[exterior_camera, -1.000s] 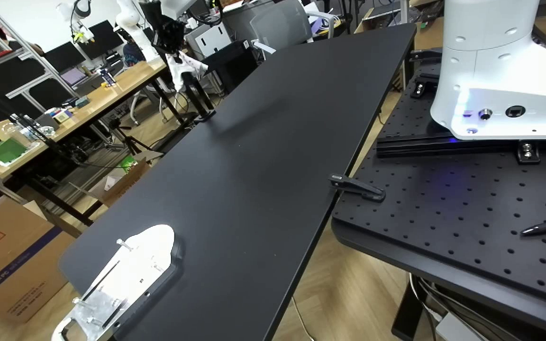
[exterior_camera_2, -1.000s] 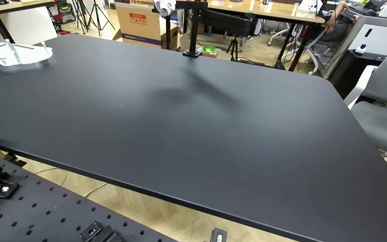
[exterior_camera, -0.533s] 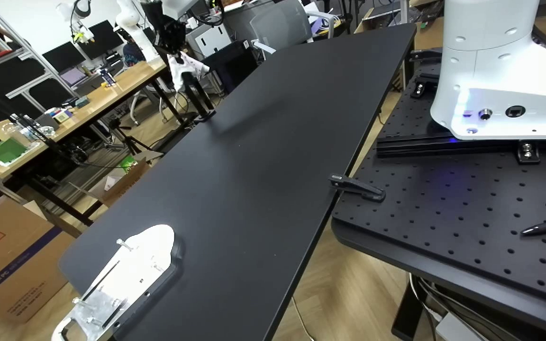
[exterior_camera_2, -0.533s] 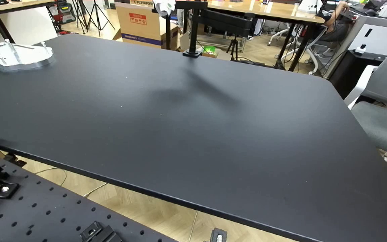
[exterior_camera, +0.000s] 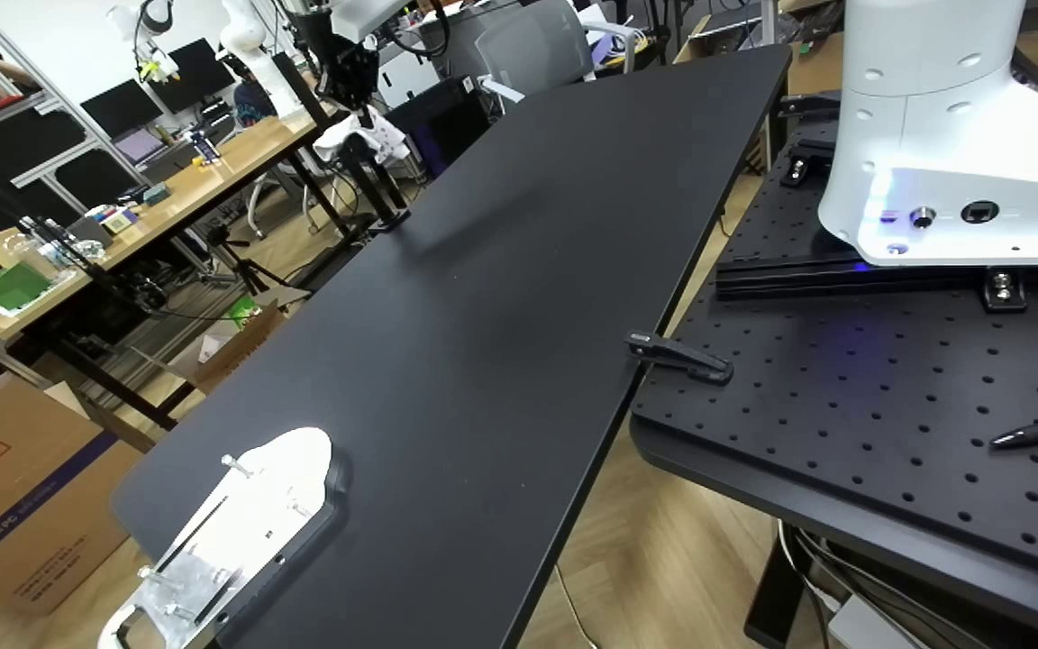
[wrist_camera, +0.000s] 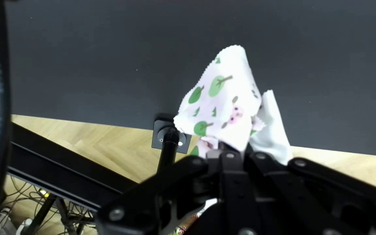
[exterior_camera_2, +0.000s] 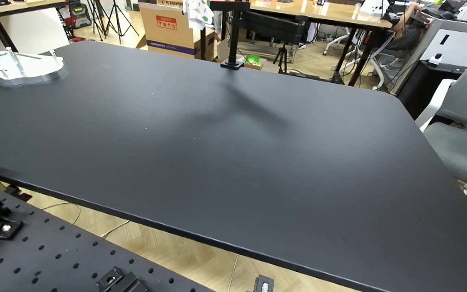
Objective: Hang the white cloth on the extended black object, take it down, and hang it again
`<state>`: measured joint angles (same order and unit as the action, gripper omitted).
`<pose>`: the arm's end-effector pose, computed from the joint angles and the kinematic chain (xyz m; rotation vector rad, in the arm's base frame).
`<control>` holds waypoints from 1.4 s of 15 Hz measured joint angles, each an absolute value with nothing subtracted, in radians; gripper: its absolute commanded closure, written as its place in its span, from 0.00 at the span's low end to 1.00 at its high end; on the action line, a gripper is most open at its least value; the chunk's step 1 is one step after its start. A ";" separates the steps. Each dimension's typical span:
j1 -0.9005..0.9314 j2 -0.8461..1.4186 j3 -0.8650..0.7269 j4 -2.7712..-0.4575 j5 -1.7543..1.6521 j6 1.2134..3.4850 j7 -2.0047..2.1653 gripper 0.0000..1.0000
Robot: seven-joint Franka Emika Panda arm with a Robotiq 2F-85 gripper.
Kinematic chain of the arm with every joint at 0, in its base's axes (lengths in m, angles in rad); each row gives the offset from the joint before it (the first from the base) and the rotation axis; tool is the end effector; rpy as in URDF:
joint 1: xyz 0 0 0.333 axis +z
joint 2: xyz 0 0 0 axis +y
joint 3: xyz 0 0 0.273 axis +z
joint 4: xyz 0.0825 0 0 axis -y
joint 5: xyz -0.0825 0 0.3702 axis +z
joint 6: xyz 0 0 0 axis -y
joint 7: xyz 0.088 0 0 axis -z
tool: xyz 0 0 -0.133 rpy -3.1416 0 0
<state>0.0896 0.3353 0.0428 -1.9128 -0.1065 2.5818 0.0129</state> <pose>0.6292 0.0832 0.2993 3.0499 0.2990 0.5219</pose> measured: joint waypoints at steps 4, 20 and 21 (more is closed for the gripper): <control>0.085 0.335 0.043 -1.922 -0.096 2.582 0.013 0.58; 0.132 0.280 0.045 -1.882 -0.162 2.581 0.014 0.00; 0.135 0.278 0.046 -1.876 -0.160 2.579 0.015 0.00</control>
